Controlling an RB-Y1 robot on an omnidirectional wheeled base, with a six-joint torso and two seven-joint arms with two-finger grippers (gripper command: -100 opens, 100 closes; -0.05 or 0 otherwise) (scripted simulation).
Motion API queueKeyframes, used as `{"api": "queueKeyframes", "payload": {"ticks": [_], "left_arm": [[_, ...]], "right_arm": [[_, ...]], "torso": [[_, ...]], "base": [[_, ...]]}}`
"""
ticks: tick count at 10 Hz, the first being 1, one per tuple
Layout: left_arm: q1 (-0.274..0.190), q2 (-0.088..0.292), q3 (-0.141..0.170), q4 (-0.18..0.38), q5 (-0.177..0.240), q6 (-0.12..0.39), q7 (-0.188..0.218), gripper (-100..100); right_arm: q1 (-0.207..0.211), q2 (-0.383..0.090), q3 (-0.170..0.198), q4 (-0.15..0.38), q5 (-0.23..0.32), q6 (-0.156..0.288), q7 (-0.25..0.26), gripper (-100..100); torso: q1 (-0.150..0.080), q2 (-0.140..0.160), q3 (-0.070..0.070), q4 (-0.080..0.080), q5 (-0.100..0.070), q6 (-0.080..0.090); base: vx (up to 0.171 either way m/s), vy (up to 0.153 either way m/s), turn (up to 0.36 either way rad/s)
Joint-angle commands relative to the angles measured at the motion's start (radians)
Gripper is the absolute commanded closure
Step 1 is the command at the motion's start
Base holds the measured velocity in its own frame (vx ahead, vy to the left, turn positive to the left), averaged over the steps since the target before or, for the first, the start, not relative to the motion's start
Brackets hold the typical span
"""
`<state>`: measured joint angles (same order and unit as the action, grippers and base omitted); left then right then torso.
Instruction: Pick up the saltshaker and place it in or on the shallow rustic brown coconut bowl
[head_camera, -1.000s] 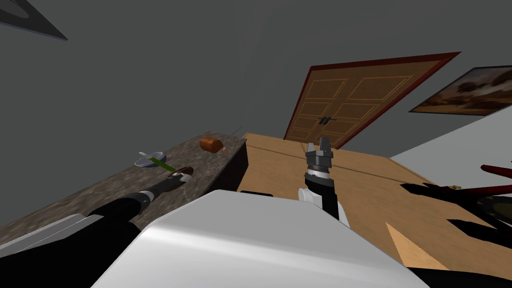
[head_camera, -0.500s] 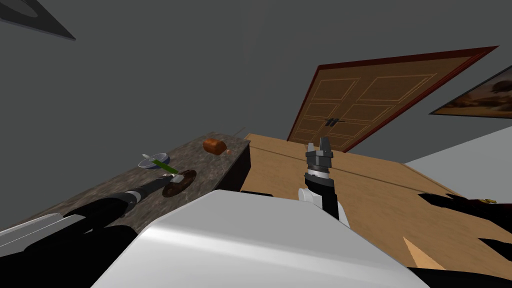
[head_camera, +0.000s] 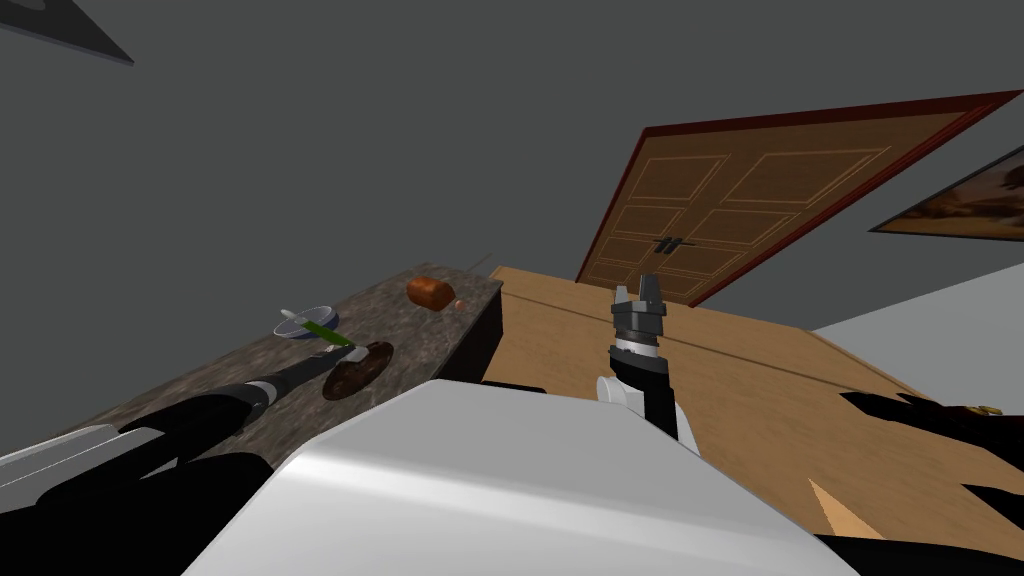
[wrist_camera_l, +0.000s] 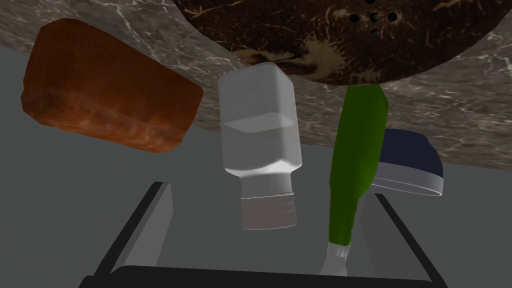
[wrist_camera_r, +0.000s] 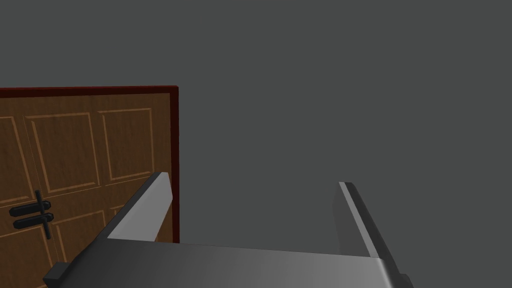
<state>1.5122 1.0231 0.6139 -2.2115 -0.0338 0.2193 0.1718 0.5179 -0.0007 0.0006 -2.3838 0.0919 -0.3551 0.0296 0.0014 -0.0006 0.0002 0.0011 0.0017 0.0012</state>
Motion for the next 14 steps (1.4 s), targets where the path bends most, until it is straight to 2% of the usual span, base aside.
{"api": "queueKeyframes", "payload": {"ticks": [1, 2, 3, 4, 12, 13, 14], "left_arm": [[0.000, 0.000, 0.000, 0.000, 0.000, 0.000, 0.000, -100], [0.000, 0.000, 0.000, 0.000, 0.000, 0.000, 0.000, -100], [0.000, 0.000, 0.000, 0.000, 0.000, 0.000, 0.000, 0], [0.048, 0.013, 0.050, -0.034, 0.022, 0.018, 0.022, -100], [0.238, 0.067, 0.275, -0.168, 0.108, 0.091, 0.108, -100], [0.227, 0.062, 0.262, -0.160, 0.104, 0.085, 0.100, -100], [0.230, 0.063, 0.265, -0.163, 0.105, 0.088, 0.103, 0]], "right_arm": [[0.000, 0.000, 0.000, 0.000, 0.000, 0.000, 0.000, 0], [0.000, 0.000, 0.000, 0.000, 0.000, 0.000, 0.000, 0], [0.000, 0.000, 0.000, 0.000, 0.000, 0.000, 0.000, 0], [0.000, 0.000, 0.000, 0.000, 0.000, 0.000, 0.000, 0], [0.000, 0.000, 0.000, 0.000, 0.000, 0.000, 0.000, 0], [0.000, 0.000, 0.000, 0.000, 0.000, 0.000, 0.000, 0], [0.000, 0.000, 0.000, 0.000, 0.000, 0.000, 0.000, 0]], "torso": [[0.000, 0.000, 0.000, 0.000, 0.000, 0.000], [0.000, 0.000, 0.000, 0.000, 0.000, 0.000], [0.000, 0.000, 0.000, 0.000, 0.000, 0.000], [0.000, 0.000, 0.000, 0.000, 0.000, 0.000], [0.001, 0.002, 0.001, 0.000, 0.000, 0.000], [0.001, 0.002, 0.001, 0.001, 0.000, 0.000], [0.001, 0.002, 0.001, 0.000, 0.000, 0.000]], "base": [[0.000, 0.000, 0.000], [0.000, 0.000, 0.000], [0.000, 0.000, 0.000], [-0.021, 0.008, -0.013], [-0.032, 0.021, -0.012], [-0.015, 0.010, -0.005], [0.000, 0.000, 0.000]]}}
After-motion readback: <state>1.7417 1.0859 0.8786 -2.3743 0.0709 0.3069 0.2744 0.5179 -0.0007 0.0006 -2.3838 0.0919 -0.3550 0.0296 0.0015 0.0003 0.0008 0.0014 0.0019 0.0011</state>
